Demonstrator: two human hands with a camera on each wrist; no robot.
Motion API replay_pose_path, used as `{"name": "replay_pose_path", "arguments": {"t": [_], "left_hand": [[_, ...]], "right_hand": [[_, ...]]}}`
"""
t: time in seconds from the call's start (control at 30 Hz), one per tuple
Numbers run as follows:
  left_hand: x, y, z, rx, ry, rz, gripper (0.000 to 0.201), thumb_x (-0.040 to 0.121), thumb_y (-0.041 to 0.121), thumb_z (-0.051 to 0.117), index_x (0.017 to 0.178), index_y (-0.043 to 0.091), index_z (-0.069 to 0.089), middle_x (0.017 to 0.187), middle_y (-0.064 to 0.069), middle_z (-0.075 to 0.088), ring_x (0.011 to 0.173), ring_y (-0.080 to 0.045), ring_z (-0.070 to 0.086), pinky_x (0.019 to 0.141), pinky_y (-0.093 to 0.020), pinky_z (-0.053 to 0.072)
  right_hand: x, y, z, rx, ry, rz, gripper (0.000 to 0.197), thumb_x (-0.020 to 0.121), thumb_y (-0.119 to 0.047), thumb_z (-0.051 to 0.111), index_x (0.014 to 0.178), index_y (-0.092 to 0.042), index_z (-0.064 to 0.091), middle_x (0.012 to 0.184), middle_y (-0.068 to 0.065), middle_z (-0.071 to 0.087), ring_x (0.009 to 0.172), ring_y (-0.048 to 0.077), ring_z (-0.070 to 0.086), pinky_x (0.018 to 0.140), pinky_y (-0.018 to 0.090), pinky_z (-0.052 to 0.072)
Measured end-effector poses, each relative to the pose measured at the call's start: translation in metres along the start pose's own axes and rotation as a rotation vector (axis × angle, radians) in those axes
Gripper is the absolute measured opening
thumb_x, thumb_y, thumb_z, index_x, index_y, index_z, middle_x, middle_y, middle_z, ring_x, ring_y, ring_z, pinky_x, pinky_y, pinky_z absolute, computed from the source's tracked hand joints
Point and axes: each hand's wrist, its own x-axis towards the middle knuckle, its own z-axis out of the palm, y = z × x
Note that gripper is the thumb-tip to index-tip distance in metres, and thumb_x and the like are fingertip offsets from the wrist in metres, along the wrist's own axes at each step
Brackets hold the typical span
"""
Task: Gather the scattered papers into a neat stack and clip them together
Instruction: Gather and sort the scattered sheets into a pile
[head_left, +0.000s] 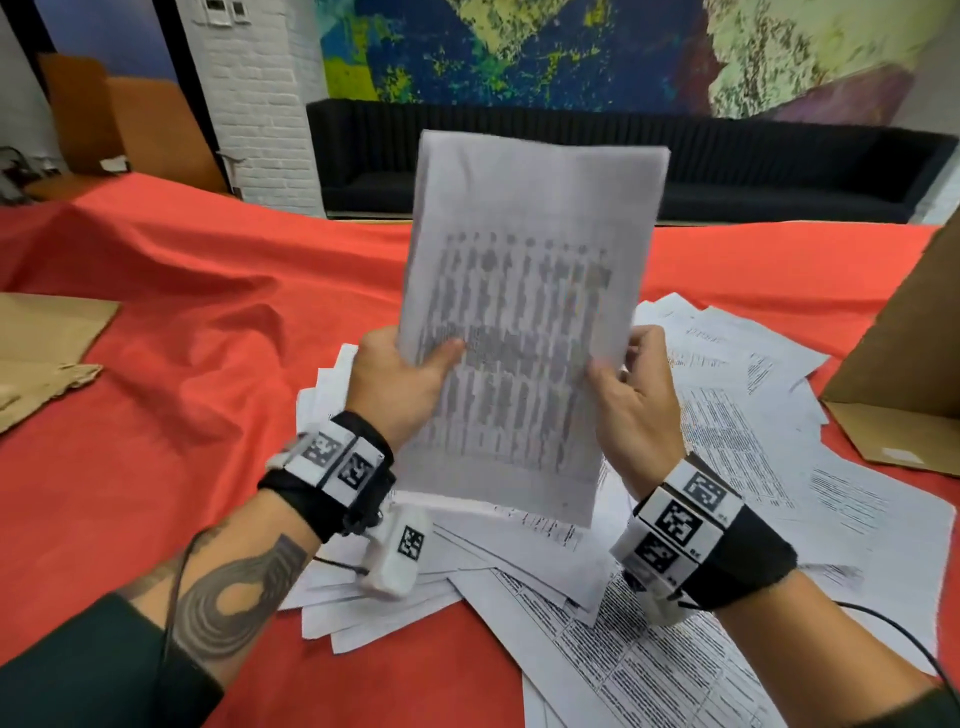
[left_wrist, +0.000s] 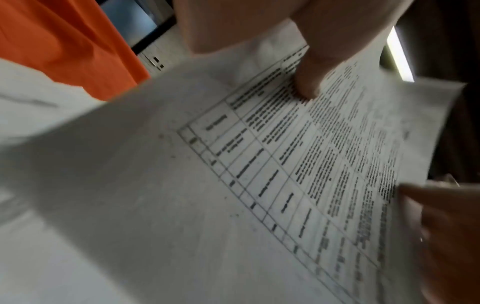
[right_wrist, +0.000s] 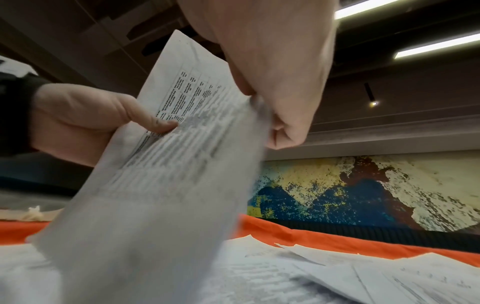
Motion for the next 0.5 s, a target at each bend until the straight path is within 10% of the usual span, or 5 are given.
{"name": "replay_pose_path", "arguments": {"t": [0.17, 0.3, 0.43, 0.5], "left_hand": [[0.049, -0.006, -0.089, 0.244, 0.103, -0.007, 0.026, 0.089, 0.023, 0.079, 0.109, 0.006, 0.076, 0.104, -0.004, 0.075, 0.095, -0.019, 0.073, 0.083, -0.036, 0.058], [0.057, -0.049, -0.191, 0.547, 0.044, -0.245, 0.034, 0.086, 0.022, 0.082, 0.110, -0.002, 0.074, 0.099, -0.013, 0.071, 0.093, -0.021, 0.065, 0.083, -0.032, 0.043], [0.050, -0.119, -0.280, 0.792, -0.080, -0.491, 0.073, 0.064, 0.053, 0.093, 0.119, 0.011, 0.070, 0.104, -0.010, 0.077, 0.089, -0.029, 0.073, 0.092, -0.048, 0.056], [0.049, -0.146, -0.311, 0.873, -0.109, -0.580, 0.056, 0.070, 0.046, 0.092, 0.106, 0.006, 0.074, 0.093, -0.014, 0.079, 0.084, -0.033, 0.074, 0.089, -0.050, 0.058]], "right_hand": [[0.000, 0.002, -0.001, -0.175, -0.449, 0.168, 0.028, 0.090, -0.016, 0.073, 0.110, -0.024, 0.055, 0.107, 0.001, 0.064, 0.084, 0.018, 0.064, 0.072, 0.036, 0.054], [-0.011, 0.012, 0.010, -0.661, -0.869, 0.098, 0.056, 0.082, -0.044, 0.079, 0.127, -0.030, 0.051, 0.131, -0.005, 0.054, 0.118, 0.016, 0.056, 0.100, 0.039, 0.049], [-0.024, 0.014, 0.038, -0.959, -1.101, 0.077, 0.098, 0.067, -0.057, 0.086, 0.146, -0.035, 0.033, 0.147, -0.001, 0.043, 0.129, 0.026, 0.051, 0.107, 0.050, 0.047], [-0.030, 0.018, 0.049, -1.055, -1.117, 0.026, 0.102, 0.063, -0.053, 0.087, 0.147, -0.038, 0.030, 0.148, -0.004, 0.041, 0.127, 0.026, 0.052, 0.101, 0.050, 0.050]]}}
